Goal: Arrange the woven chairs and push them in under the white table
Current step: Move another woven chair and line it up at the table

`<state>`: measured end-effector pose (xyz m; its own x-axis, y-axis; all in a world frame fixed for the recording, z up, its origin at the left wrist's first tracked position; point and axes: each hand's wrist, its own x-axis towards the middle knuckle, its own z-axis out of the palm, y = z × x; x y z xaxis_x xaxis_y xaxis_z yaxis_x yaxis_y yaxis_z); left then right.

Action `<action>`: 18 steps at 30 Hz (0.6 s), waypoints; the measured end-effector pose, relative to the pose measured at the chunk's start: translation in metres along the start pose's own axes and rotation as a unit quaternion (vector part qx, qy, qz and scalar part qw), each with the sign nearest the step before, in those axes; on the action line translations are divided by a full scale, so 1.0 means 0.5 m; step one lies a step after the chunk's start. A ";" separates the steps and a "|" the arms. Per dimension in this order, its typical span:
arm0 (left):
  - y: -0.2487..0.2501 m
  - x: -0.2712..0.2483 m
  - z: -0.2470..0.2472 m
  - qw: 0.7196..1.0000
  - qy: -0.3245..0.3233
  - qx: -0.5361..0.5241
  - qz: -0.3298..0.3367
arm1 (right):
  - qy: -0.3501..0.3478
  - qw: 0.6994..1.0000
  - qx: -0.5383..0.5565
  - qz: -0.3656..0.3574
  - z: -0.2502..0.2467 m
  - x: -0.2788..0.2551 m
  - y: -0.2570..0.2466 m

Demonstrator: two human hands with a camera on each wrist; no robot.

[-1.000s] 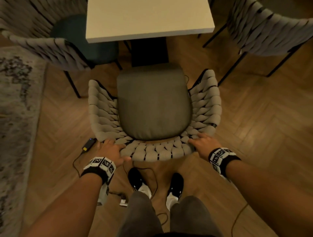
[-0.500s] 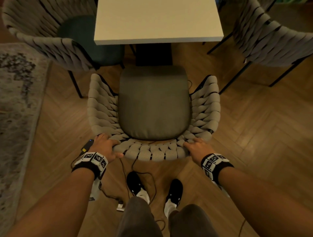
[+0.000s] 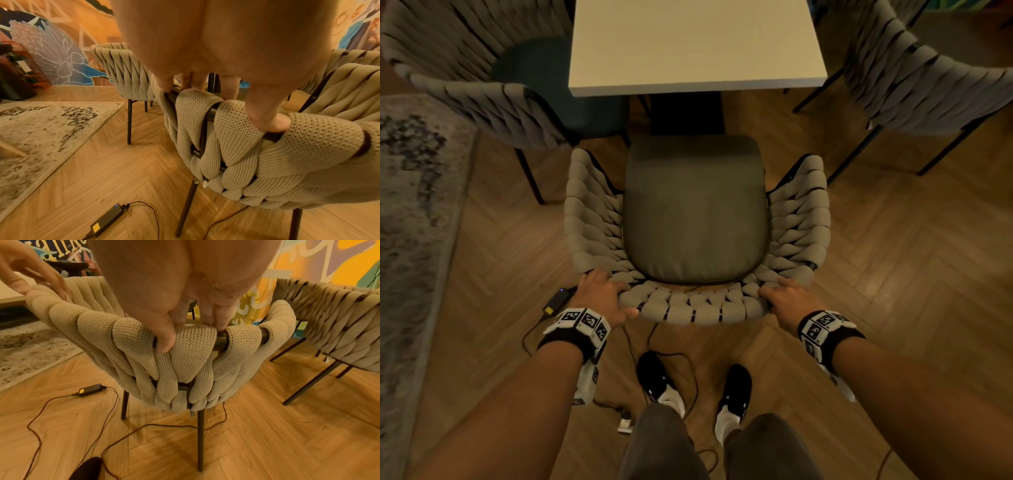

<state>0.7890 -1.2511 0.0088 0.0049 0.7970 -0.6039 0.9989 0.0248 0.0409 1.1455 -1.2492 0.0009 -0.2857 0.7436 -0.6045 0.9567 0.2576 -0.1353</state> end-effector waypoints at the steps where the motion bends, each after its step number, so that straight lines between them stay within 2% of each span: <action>1: 0.003 -0.004 0.000 1.000 0.004 0.002 -0.002 | 0.004 1.000 0.003 0.003 0.003 -0.004 0.000; 8: 0.019 -0.008 -0.006 1.000 -0.002 0.002 -0.021 | -0.007 0.999 0.046 0.023 0.002 -0.022 0.000; 11: 0.040 -0.019 0.004 0.999 0.023 -0.011 -0.030 | 0.000 0.998 0.056 0.027 -0.003 -0.033 -0.005; 15: 0.089 -0.057 0.008 0.998 0.054 -0.028 0.000 | 0.027 0.995 0.090 0.039 -0.013 -0.081 0.006; 18: 0.140 -0.102 0.023 0.996 0.074 -0.044 0.024 | 0.018 0.986 0.151 0.066 0.001 -0.147 0.033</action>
<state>0.8592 -1.2969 0.0331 0.0382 0.8783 -0.4766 0.9897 0.0324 0.1391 1.1823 -1.2998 0.0427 -0.1544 0.7808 -0.6054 0.9570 -0.0342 -0.2882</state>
